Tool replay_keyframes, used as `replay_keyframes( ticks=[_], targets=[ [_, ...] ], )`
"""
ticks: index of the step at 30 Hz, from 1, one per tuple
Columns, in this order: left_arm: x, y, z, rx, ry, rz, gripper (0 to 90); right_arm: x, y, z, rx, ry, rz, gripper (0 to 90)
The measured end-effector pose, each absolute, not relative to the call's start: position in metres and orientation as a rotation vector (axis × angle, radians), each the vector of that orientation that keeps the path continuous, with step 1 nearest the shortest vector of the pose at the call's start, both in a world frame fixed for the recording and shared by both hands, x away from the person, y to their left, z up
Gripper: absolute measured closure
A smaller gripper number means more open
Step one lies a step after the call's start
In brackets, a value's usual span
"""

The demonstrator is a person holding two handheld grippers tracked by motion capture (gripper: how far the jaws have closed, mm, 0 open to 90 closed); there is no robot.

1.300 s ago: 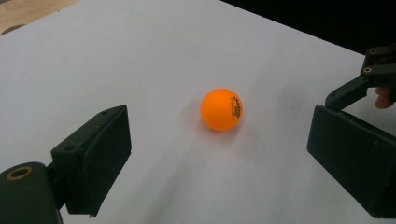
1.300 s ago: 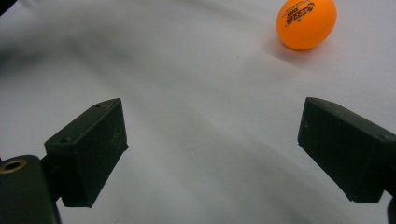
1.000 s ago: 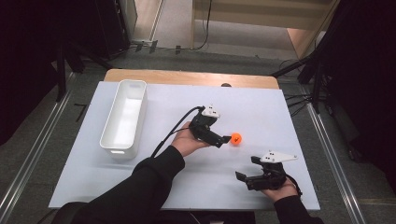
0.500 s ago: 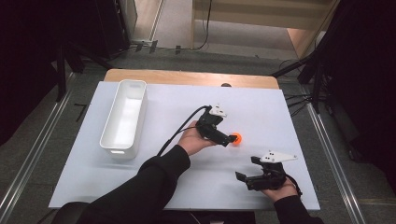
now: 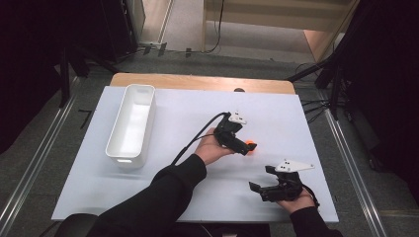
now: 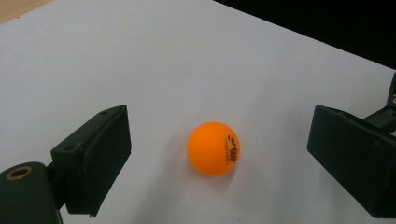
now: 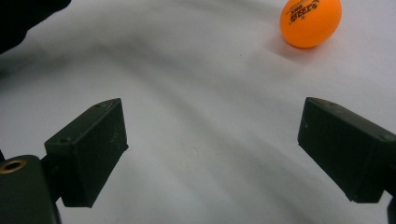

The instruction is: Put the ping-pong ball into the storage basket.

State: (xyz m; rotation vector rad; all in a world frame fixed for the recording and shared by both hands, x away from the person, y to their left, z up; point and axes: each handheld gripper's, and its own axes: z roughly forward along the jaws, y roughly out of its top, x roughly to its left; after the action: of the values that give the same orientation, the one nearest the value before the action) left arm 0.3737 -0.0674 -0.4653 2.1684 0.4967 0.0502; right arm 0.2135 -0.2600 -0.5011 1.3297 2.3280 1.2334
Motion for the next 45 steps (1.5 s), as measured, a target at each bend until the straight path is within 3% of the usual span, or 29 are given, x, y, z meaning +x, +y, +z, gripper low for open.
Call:
replay_keyframes(
  ticks=[12,15,45],
  targets=[
    [0.373,-0.073,-0.470,2.192,0.485,0.077,8.3,0.214,-0.260,-0.501,1.322,2.334,1.227,6.7],
    [0.374,-0.074,-0.471,2.163,0.492,0.026,0.0,0.214,-0.260,-0.501,1.328,2.338,1.225,6.7],
    [0.376,-0.077,-0.502,2.150,0.547,0.060,0.0,0.215,-0.260,-0.503,1.328,2.351,1.217,6.7]
  ],
)
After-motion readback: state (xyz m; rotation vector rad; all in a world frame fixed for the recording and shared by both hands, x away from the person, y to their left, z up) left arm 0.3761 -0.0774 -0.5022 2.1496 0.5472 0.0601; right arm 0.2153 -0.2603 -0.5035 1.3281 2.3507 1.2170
